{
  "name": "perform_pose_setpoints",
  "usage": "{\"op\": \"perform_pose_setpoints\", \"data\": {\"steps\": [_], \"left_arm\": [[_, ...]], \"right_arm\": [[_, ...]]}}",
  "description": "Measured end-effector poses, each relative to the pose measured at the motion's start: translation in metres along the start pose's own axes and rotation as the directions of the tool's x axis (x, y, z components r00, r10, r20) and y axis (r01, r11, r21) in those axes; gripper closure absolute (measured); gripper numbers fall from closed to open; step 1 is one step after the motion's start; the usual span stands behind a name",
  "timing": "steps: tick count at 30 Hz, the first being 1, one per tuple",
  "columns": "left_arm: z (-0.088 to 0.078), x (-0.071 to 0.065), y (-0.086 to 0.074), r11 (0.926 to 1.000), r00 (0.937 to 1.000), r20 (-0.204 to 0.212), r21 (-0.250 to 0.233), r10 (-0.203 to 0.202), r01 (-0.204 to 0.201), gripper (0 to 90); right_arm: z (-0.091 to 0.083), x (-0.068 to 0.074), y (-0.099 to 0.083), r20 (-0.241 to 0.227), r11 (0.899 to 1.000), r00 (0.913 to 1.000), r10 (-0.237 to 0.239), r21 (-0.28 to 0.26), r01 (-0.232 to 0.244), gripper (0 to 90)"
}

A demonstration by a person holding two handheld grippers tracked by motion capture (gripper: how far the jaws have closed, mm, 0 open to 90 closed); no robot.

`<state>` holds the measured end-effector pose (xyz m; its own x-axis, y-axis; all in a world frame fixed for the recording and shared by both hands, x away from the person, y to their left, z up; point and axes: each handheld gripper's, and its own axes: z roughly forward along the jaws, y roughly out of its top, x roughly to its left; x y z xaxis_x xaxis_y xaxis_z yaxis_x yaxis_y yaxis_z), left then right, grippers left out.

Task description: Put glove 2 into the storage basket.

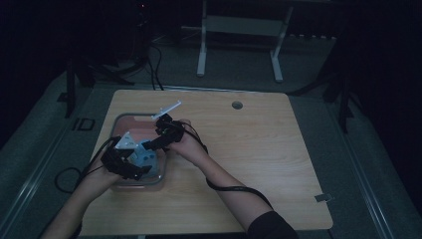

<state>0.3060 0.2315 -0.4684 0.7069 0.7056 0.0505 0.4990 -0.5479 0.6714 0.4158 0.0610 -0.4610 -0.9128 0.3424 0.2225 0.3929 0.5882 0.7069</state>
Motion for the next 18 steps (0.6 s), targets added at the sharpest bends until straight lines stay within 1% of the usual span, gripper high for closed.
{"op": "perform_pose_setpoints", "data": {"steps": [2,4,6,10,13,15,18], "left_arm": [[0.001,-0.001,0.002,0.9999,0.9999,0.011,-0.009,-0.01,0.01,4.0],[0.001,-0.003,0.004,0.9995,0.9997,0.024,-0.03,-0.012,0.012,3.4],[0.001,-0.005,0.007,0.999,0.9996,0.027,-0.044,-0.007,0.008,2.7],[0.003,-0.011,0.014,0.9977,0.9988,0.05,-0.068,0.0,0.004,2.7],[0.006,-0.016,0.018,0.9974,0.9976,0.069,-0.072,0.012,-0.007,2.7],[0.007,-0.019,0.02,0.9968,0.9968,0.077,-0.078,0.022,-0.016,2.7],[0.009,-0.024,0.024,0.9958,0.9953,0.092,-0.089,0.03,-0.021,2.7]], "right_arm": [[-0.004,-0.001,-0.003,-0.005,1.0,1.0,-0.004,-0.004,0.004,18.6],[-0.008,-0.001,-0.006,-0.009,1.0,0.9999,-0.008,-0.002,0.008,18.6],[-0.012,0.0,-0.009,-0.009,1.0,0.9998,-0.019,-0.004,0.019,18.6],[-0.022,0.0,-0.019,-0.007,1.0,0.9995,-0.031,-0.004,0.031,18.5],[-0.029,-0.002,-0.027,-0.013,0.999,0.9996,-0.027,-0.019,0.026,18.5],[-0.034,-0.004,-0.032,-0.014,1.0,0.9997,-0.021,-0.021,0.02,18.4],[-0.041,-0.008,-0.041,0.002,1.0,0.9997,-0.024,-0.019,0.024,17.5]]}}
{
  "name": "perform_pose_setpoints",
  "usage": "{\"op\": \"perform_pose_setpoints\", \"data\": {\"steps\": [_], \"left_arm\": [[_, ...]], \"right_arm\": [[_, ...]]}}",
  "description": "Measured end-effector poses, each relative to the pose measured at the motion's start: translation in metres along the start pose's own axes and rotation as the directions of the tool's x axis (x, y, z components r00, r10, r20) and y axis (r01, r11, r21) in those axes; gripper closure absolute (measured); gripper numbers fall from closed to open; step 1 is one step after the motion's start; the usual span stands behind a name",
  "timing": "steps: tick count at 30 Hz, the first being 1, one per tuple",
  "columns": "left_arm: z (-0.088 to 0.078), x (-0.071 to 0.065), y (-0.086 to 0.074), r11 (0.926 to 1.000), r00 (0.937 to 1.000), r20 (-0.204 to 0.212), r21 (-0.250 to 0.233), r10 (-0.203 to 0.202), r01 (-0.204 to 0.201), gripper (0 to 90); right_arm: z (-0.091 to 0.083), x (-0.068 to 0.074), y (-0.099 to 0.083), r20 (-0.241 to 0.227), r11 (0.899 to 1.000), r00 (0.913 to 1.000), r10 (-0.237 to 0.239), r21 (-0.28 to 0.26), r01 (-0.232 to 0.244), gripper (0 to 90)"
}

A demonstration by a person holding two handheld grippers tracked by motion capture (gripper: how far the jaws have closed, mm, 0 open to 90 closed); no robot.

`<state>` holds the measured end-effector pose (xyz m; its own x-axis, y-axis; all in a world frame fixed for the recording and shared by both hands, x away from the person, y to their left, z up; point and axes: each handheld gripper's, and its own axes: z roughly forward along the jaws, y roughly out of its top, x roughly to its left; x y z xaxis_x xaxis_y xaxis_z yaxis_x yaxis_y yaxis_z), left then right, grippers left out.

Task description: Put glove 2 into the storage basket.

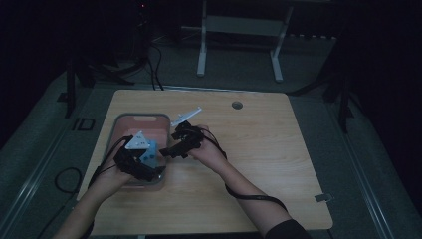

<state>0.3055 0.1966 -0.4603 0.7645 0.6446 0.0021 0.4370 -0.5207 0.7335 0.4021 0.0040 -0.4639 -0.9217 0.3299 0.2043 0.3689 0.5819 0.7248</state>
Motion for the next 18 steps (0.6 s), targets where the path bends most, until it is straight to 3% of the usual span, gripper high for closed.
{"op": "perform_pose_setpoints", "data": {"steps": [9,18], "left_arm": [[0.009,-0.013,0.012,0.9992,0.9992,0.038,-0.04,0.012,-0.011,2.7],[0.026,-0.028,0.02,0.998,0.9948,0.09,-0.045,0.047,-0.043,2.7]], "right_arm": [[-0.014,-0.01,-0.027,0.003,1.0,0.9998,0.019,0.001,-0.019,17.6],[-0.033,-0.019,-0.052,0.02,0.999,0.9985,0.051,-0.018,-0.051,17.2]]}}
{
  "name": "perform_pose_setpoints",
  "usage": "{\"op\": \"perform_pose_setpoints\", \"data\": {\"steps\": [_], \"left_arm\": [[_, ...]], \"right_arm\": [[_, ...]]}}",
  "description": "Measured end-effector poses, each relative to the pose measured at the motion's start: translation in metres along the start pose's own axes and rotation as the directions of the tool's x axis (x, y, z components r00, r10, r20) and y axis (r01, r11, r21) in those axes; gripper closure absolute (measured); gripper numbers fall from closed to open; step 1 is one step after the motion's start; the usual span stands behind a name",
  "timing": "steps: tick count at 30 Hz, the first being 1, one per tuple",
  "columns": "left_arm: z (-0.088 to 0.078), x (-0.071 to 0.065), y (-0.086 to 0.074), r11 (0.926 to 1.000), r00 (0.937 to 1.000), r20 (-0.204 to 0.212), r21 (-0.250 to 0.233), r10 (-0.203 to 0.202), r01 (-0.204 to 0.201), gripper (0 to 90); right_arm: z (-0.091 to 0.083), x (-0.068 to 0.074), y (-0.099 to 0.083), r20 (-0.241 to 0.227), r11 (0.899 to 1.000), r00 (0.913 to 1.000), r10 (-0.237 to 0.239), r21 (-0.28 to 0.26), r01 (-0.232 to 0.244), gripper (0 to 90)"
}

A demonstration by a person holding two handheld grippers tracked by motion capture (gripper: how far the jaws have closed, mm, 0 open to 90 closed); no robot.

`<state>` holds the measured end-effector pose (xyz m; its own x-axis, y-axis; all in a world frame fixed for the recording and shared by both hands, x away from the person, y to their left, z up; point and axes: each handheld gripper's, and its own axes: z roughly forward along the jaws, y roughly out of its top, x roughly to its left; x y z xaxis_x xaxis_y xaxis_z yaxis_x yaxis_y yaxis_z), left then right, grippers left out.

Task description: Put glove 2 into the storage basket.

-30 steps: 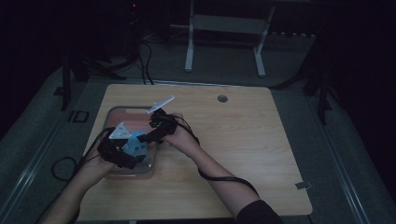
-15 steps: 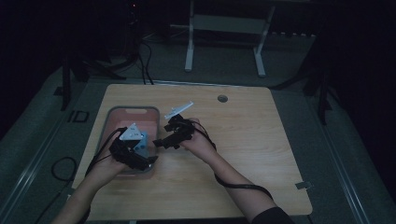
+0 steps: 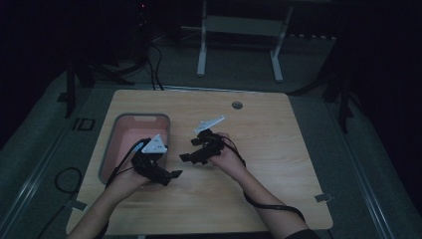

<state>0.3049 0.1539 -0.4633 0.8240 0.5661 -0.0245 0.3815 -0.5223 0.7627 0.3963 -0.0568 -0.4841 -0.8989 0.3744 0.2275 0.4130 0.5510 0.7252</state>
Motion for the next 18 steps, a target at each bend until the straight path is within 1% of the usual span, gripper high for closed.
{"op": "perform_pose_setpoints", "data": {"steps": [6,9,10,13,18], "left_arm": [[0.014,-0.008,0.006,0.9997,0.9995,0.023,-0.003,0.023,-0.023,2.7],[0.021,-0.014,0.009,0.9993,0.9985,0.041,-0.004,0.037,-0.036,2.7],[0.024,-0.016,0.011,0.9991,0.998,0.047,-0.003,0.041,-0.041,2.7],[0.03,-0.022,0.014,0.9985,0.9965,0.065,-0.003,0.054,-0.054,2.7],[0.043,-0.03,0.017,0.9969,0.9929,0.091,0.011,0.076,-0.077,2.7]], "right_arm": [[-0.012,-0.006,-0.017,0.012,1.0,0.9999,0.007,0.012,-0.007,17.0],[-0.019,-0.009,-0.026,0.02,1.0,0.9997,0.015,0.014,-0.015,17.0],[-0.021,-0.01,-0.029,0.024,1.0,0.9995,0.019,0.016,-0.019,16.9],[-0.028,-0.012,-0.038,0.031,1.0,0.9994,0.011,0.019,-0.011,16.9],[-0.035,-0.015,-0.053,0.04,0.999,0.999,0.022,0.026,-0.023,16.4]]}}
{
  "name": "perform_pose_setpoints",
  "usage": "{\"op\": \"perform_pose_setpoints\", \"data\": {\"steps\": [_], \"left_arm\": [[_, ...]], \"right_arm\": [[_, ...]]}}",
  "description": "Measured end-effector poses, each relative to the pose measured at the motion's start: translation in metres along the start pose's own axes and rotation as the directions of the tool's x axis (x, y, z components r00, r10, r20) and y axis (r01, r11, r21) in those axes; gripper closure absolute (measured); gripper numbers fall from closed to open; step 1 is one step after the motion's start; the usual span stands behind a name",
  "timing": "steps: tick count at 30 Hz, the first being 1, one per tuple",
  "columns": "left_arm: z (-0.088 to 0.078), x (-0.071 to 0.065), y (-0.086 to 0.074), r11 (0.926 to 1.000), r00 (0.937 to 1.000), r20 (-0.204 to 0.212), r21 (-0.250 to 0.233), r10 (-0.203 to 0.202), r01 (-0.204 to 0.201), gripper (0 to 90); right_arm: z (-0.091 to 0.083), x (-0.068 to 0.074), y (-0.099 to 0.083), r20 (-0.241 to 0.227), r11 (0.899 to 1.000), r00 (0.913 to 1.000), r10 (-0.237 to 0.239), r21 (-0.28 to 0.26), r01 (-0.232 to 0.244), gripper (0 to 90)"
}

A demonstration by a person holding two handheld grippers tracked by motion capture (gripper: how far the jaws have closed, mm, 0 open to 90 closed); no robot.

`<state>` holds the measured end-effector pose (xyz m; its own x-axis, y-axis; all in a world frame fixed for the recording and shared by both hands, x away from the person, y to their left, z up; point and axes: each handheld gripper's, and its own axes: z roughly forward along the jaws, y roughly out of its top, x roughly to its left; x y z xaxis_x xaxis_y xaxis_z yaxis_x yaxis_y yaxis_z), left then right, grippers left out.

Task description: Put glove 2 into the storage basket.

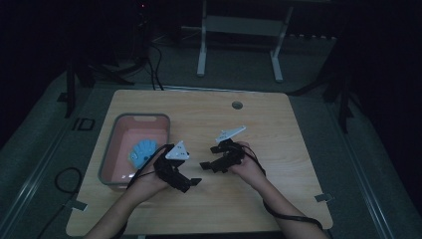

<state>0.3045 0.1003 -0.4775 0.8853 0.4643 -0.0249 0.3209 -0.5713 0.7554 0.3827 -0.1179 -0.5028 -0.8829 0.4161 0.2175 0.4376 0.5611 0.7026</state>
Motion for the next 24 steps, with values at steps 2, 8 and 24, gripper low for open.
{"op": "perform_pose_setpoints", "data": {"steps": [2,8,24], "left_arm": [[0.003,-0.004,0.002,0.9999,0.9998,-0.011,0.008,0.015,-0.015,2.7],[0.008,-0.019,0.01,0.9992,0.9988,0.03,-0.011,0.038,-0.038,2.7],[0.045,-0.042,0.014,0.9953,0.991,0.097,0.02,0.092,-0.095,2.7]], "right_arm": [[-0.002,-0.001,-0.006,0.002,1.0,1.0,0.002,-0.001,-0.002,15.7],[-0.01,-0.003,-0.02,0.001,1.0,1.0,0.008,0.001,-0.008,15.1],[-0.032,-0.011,-0.06,0.029,0.999,0.999,0.036,-0.012,-0.035,15.1]]}}
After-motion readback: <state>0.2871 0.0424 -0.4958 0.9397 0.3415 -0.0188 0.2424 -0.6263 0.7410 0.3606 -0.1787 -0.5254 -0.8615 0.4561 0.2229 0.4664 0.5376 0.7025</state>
